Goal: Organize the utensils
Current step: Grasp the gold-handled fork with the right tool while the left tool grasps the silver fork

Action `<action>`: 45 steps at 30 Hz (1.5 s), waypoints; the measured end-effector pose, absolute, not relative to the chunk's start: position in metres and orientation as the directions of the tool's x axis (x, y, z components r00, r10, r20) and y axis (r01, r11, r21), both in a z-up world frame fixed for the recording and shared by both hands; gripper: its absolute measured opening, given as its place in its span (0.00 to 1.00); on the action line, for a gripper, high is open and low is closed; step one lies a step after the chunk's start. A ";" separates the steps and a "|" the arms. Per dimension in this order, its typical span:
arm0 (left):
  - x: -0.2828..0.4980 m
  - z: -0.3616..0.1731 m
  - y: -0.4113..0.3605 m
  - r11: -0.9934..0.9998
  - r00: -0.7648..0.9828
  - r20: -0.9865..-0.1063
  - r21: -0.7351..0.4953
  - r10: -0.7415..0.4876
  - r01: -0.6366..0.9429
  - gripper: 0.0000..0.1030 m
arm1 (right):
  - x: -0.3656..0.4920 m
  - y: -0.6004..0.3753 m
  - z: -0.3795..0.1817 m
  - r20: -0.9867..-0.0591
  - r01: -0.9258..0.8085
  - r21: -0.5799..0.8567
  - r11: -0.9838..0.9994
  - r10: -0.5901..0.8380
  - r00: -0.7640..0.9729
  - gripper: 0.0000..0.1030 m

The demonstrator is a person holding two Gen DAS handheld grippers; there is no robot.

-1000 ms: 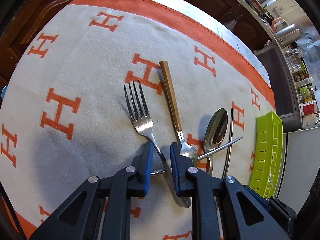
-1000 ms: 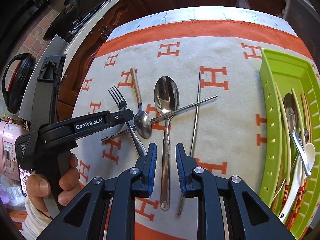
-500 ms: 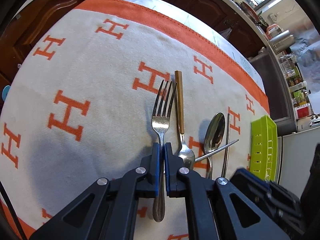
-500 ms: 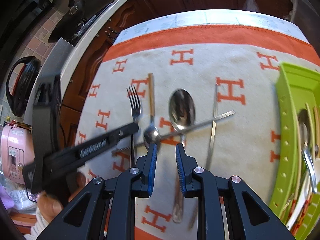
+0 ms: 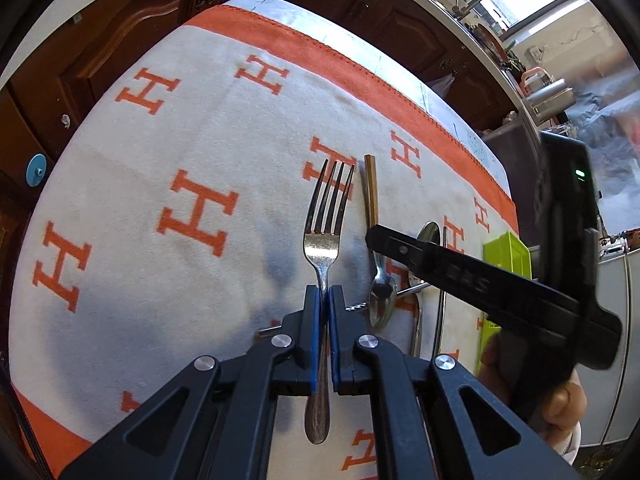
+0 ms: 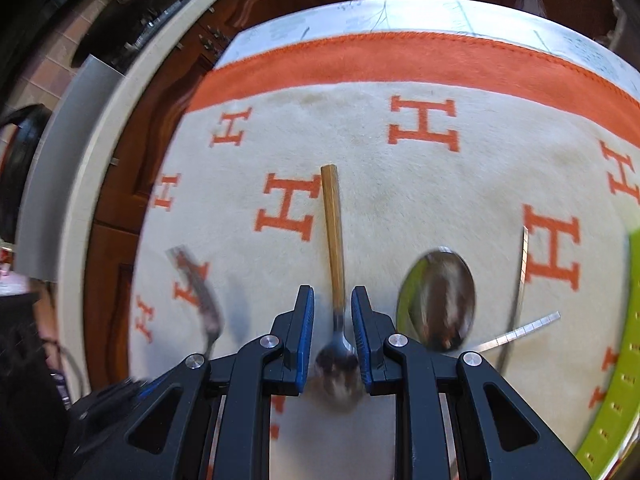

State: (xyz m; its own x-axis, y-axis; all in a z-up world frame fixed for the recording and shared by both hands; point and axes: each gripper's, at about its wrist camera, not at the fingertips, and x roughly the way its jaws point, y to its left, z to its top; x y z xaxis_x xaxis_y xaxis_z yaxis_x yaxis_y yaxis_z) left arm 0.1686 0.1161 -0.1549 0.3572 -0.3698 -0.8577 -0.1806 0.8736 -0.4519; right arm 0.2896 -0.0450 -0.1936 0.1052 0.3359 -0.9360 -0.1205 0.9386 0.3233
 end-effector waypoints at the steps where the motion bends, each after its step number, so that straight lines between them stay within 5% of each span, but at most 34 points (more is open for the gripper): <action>1: 0.168 -0.155 0.118 0.872 0.358 -0.857 -0.454 -0.370 -0.185 0.02 | 0.292 -0.042 -0.196 -0.939 -0.127 0.310 0.942 0.324 0.112 0.19; 14: 0.161 -0.158 0.132 0.857 0.361 -0.852 -0.471 -0.380 -0.208 0.02 | 0.268 -0.002 -0.195 -0.959 -0.293 0.000 0.956 0.083 0.273 0.06; 27: 0.147 -0.136 0.116 0.879 0.372 -0.852 -0.449 -0.368 -0.161 0.02 | 0.235 -0.083 -0.155 -0.906 -0.159 0.364 0.918 0.388 0.168 0.06; 34: 0.148 -0.123 0.084 0.903 0.357 -0.864 -0.415 -0.355 -0.107 0.02 | 0.187 -0.155 -0.114 -0.881 -0.116 0.381 0.917 0.399 0.256 0.06; 38: 0.159 -0.141 0.086 0.923 0.319 -0.904 -0.349 -0.286 -0.163 0.25 | 0.166 -0.210 -0.099 -0.867 -0.050 0.397 0.917 0.392 0.307 0.06; 45: 0.182 -0.168 0.094 0.951 0.263 -0.951 -0.224 -0.165 -0.213 0.19 | 0.142 -0.285 -0.093 -0.843 0.047 0.442 0.896 0.397 0.363 0.06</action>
State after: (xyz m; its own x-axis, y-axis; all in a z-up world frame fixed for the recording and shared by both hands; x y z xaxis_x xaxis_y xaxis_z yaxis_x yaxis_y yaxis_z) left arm 0.1820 0.0936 -0.1676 0.2632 -0.1650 -0.9505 -0.2133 0.9509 -0.2241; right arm 0.1420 -0.2854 -0.0928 0.3632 0.3968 -0.8430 0.0470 0.8958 0.4419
